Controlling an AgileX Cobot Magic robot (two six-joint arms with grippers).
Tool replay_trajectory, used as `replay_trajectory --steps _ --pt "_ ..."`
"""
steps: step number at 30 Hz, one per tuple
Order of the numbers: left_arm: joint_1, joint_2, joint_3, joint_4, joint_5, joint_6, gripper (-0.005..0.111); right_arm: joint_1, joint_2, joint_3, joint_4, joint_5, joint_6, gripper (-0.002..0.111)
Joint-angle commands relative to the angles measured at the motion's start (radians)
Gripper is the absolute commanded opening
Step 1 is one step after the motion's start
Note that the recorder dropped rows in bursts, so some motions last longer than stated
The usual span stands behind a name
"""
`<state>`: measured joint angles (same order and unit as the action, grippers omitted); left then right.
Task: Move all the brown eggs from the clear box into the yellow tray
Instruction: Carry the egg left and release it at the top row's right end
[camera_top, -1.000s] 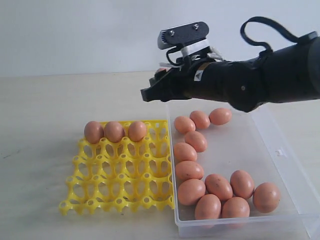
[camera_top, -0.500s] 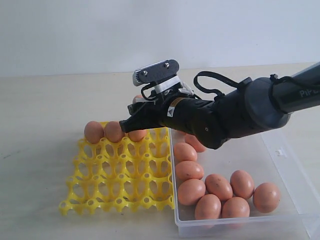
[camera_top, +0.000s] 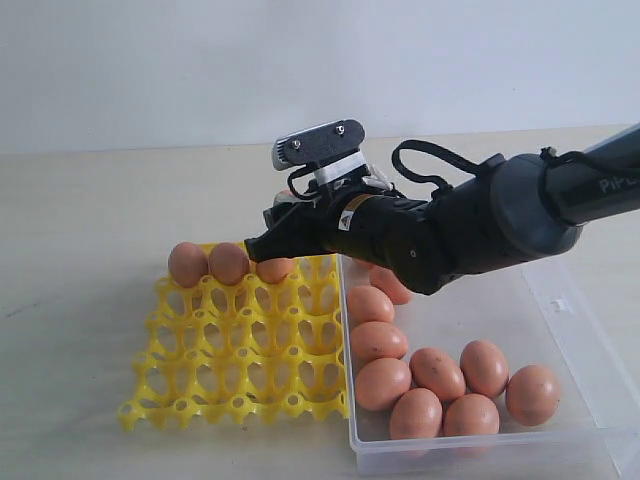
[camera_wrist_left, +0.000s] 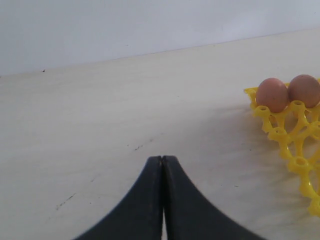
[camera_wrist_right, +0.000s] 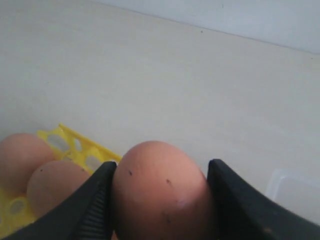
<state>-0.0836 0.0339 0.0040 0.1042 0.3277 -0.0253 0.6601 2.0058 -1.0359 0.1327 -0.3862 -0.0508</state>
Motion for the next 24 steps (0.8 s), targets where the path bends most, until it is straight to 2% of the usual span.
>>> replay_trajectory --steps 1,21,24 --pt "-0.007 0.002 -0.004 -0.002 -0.012 -0.004 0.0 -0.016 -0.001 -0.008 0.007 0.003 -0.009 0.0" --pt "-0.007 0.002 -0.004 -0.002 -0.012 -0.004 0.0 -0.02 0.068 -0.008 0.005 0.032 -0.011 0.0" --pt "-0.007 0.002 -0.004 -0.002 -0.012 -0.004 0.0 -0.022 0.068 -0.008 -0.002 0.036 -0.011 0.009"
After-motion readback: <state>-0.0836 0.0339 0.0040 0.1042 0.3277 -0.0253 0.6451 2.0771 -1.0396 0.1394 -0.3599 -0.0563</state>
